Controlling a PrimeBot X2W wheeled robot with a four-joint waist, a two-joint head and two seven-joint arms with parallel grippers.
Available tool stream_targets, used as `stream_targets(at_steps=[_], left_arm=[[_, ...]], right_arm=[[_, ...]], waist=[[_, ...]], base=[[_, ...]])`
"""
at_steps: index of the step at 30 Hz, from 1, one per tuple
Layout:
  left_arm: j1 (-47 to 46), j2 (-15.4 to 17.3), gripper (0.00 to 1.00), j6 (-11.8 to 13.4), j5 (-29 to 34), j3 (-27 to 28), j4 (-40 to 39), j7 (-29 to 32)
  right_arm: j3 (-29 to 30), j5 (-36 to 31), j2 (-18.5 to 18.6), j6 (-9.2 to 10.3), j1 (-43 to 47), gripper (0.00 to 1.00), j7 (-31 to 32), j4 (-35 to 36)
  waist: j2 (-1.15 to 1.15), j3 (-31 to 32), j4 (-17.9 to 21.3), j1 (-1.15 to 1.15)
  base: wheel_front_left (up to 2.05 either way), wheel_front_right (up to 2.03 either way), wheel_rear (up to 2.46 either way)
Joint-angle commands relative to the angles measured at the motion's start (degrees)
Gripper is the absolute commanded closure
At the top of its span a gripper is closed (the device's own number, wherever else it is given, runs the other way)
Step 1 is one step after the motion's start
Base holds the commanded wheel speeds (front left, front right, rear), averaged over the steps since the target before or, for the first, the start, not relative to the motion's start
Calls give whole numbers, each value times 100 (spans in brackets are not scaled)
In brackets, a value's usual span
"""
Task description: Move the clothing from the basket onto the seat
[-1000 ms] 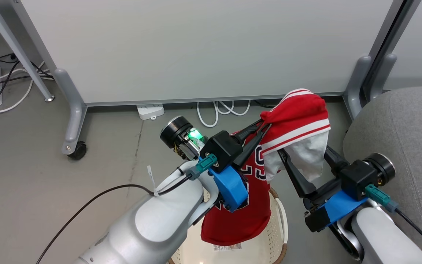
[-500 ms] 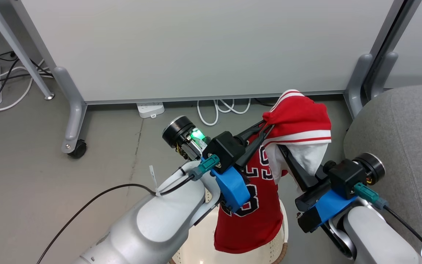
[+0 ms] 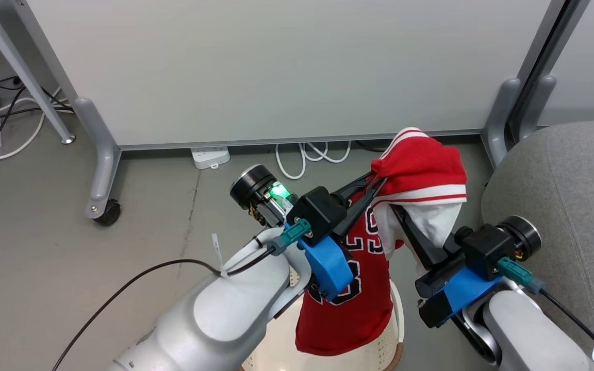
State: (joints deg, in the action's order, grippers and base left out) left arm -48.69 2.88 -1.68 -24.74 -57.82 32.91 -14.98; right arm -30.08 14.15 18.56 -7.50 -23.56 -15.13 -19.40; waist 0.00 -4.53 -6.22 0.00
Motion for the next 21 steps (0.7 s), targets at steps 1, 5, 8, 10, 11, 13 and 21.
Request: stream_targets(at_steps=[1,5,8,10,11,13,21], left_arm=[[-2,4,100,-4,-28,-9,-17,-31],[7,4,100,-2,-31,-32,4,-30],[15,4,24,30,-35,-16,8,-31],[24,4,0,50,-28,11,-38,-30],[36,4,0,49,-21,11,-42,-30],[44,6,0,48,-13,9,-45,-30],[-15,7,0,63,57,9,-15,-30]], right_arm=[[-1,-5,-19,2,-21,100,-2,-4],[13,-10,-25,2,15,100,-2,6],[27,-12,-31,2,38,100,-2,16],[44,-5,-21,2,47,100,-2,24],[57,-2,-16,2,50,100,-2,28],[70,-1,-11,2,54,100,-2,35],[227,-27,-18,2,90,100,-2,92]], waist=[[0,4,1,0],[0,14,0,0],[0,20,2,0],[0,21,3,0],[0,24,3,0],[0,22,2,0],[0,-76,53,0]], base=[[0,0,0],[0,0,0],[0,0,0],[0,0,0],[0,0,0],[0,0,0],[0,0,0]])
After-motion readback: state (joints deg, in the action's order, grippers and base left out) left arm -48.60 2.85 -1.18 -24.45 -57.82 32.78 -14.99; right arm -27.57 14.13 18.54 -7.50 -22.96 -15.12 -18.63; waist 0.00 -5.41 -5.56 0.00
